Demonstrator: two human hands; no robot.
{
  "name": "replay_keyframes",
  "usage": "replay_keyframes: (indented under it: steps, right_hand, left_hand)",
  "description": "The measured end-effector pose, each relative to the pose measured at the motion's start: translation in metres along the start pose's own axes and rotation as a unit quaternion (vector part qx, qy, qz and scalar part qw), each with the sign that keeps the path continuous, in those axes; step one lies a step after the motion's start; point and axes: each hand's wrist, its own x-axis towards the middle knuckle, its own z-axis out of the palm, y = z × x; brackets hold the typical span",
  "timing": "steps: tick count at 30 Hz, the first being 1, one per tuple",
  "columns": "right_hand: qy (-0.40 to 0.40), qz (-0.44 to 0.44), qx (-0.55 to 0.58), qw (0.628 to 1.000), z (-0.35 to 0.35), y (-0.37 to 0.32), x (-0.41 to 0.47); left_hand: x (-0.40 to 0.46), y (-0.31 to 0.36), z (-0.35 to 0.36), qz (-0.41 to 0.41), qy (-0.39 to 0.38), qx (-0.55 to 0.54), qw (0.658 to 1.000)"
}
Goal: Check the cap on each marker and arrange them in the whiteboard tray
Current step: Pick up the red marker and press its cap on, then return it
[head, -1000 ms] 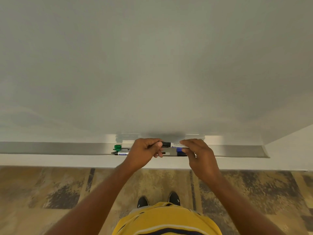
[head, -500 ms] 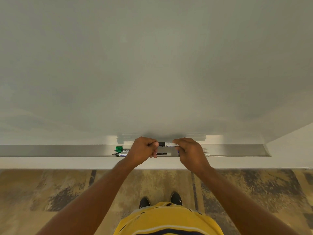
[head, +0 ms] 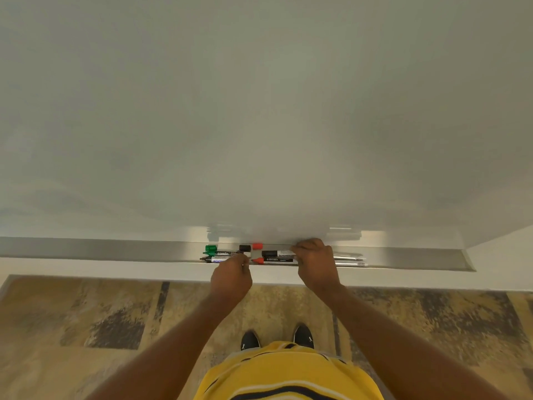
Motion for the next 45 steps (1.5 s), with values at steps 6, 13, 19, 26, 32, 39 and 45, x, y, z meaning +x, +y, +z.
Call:
replay_keyframes:
  steps: [6,13,19,26,32,39,45]
  right_hand:
    - [-0.023,-0.018,-0.013,0.999,0.009,0.001,0.005]
    - [-0.017,-0.032,-0.015,0.999,0.014,0.005,0.006]
    - [-0.030,-0.118,-0.033,0.992,0.020,-0.013,-0.007]
    - [-0.053,-0.081,-0.067,0.993,0.024,-0.012,-0.007]
    - [-0.047,-0.051,-0.055,0.996,0.020,-0.006,-0.005]
    - [-0.016,-0.020,-0.020,0.999,0.017,0.004,-0.010]
    - [0.044,0.033,0.130,0.990,-0.009,-0.002,-0.016]
  left_hand:
    - [0.003,-0.001,0.002,0.038,0.003,0.024,0.999]
    - [0.023,0.004,-0.010,0.103,0.007,0.114,0.988]
    - [0.046,0.008,-0.016,0.163,-0.056,0.244,0.954]
    - [0.053,0.013,-0.011,0.199,-0.068,0.293,0.933]
    - [0.055,0.020,-0.007,0.179,-0.079,0.290,0.937]
    - [0.053,0.024,-0.007,0.178,-0.092,0.259,0.945]
    - [0.043,0.026,-0.012,0.165,-0.024,0.149,0.975]
